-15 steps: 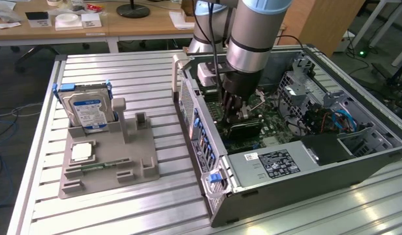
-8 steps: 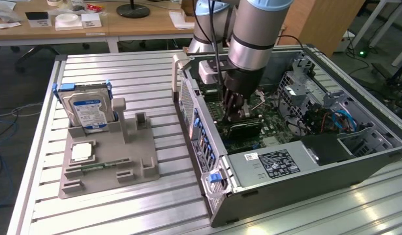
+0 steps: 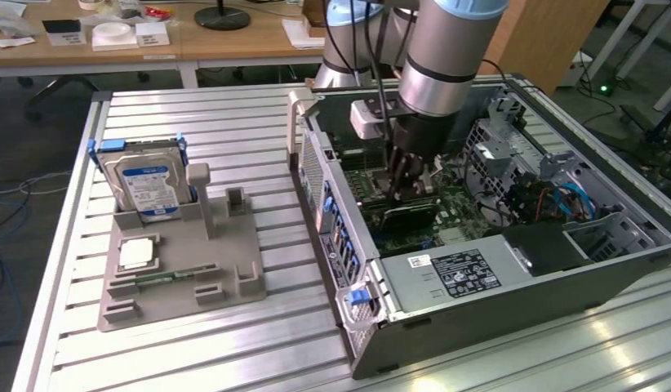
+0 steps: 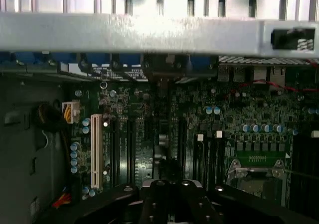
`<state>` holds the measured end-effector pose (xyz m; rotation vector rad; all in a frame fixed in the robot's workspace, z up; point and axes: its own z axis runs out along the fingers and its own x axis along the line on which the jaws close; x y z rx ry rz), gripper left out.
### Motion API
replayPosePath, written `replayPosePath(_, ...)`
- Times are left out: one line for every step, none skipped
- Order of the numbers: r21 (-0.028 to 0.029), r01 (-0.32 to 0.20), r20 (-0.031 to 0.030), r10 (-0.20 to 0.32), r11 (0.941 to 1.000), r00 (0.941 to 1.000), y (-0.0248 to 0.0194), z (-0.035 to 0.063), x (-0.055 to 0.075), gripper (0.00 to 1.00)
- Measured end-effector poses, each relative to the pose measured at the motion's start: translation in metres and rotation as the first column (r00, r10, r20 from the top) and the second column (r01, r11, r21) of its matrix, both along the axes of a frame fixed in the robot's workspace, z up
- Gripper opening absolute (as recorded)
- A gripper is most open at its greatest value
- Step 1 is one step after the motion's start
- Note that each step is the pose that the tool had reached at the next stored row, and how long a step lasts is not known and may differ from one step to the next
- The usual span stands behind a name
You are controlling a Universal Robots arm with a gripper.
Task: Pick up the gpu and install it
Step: 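Press down on the gpu until it lock into place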
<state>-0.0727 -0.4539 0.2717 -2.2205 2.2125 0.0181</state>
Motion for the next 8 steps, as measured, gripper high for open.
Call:
replayPosePath(-0.0001,0.0,-0.0001,0.0,1.0,1.0,-0.0001,0.0,0.0011,0.11)
replayPosePath(-0.0001,-0.001,-0.0001,0.001,1.0,1.0,-0.0001,0.0,0.0013,0.11)
replayPosePath(-0.0001,-0.001,-0.0001,0.001,1.0,1.0,-0.0001,0.0,0.0013,0.11)
replayPosePath(-0.0002,-0.001,-0.0001,0.001,1.0,1.0,-0.0001,0.0,0.0013,0.11)
replayPosePath(-0.0001,-0.001,-0.0001,0.001,1.0,1.0,0.0,0.0,0.0014,0.11)
replayPosePath(-0.0001,-0.002,-0.0001,0.002,1.0,1.0,0.0,0.0,0.0014,0.11)
replayPosePath(-0.0001,-0.002,-0.0001,0.002,1.0,1.0,0.0,0.0,0.0014,0.11)
replayPosePath(-0.0001,-0.002,-0.0001,0.002,1.0,1.0,0.0,0.0,0.0014,0.11)
